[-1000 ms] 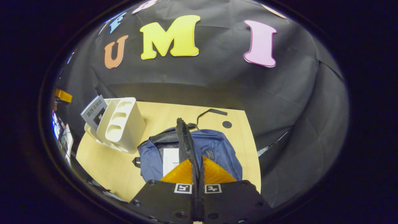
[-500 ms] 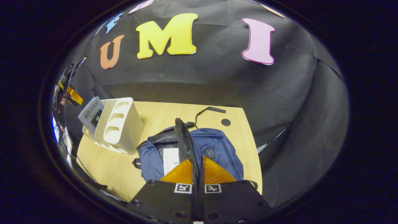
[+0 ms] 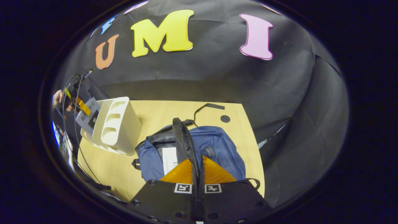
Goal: Open the schoolbag, grab two books from the bookshelf and put them into the schoolbag.
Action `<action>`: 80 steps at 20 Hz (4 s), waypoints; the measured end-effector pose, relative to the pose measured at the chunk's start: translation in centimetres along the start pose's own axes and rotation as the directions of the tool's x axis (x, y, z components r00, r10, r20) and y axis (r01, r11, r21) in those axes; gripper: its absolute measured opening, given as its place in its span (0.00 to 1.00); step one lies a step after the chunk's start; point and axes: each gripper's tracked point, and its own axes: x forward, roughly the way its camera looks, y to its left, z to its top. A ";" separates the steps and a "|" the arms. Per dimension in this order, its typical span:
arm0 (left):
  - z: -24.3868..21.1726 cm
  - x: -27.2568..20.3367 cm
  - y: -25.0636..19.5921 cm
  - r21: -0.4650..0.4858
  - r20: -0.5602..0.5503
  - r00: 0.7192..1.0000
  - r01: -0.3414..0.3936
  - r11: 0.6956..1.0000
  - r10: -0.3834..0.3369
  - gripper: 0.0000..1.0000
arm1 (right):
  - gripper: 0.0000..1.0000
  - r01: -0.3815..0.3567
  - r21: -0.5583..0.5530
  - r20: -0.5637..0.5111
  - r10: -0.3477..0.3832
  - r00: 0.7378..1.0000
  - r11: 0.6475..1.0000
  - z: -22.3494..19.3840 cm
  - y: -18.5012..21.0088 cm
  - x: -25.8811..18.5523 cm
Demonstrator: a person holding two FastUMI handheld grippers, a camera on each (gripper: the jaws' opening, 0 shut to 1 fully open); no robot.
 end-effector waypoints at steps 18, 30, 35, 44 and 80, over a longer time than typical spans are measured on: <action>-1.2 -0.4 0.1 -0.010 -0.052 0.994 -0.093 0.996 0.092 0.44 | 0.00 -0.023 -0.024 -0.005 0.023 1.000 0.999 -0.1 0.0 0.8; -4.4 -16.1 -1.7 -0.045 0.157 0.988 0.012 0.999 -0.005 0.42 | 0.00 -0.045 0.007 0.016 0.045 0.999 0.999 -0.3 -1.2 0.0; -5.9 -20.2 -5.9 -0.108 0.277 0.946 0.203 0.973 -0.167 0.41 | 0.00 -0.065 0.012 0.021 0.064 0.998 0.998 -0.2 -1.1 -0.6; -9.7 -16.5 -18.6 -0.038 0.346 0.805 0.524 0.851 -0.481 0.43 | 0.00 -0.064 -0.029 0.023 0.065 0.998 0.998 -0.2 -1.6 -0.7; -13.7 8.1 -42.5 -0.196 0.265 0.611 0.791 0.579 -0.746 0.42 | 0.00 -0.015 -0.112 0.026 0.018 1.000 0.994 3.2 -4.4 -2.9</action>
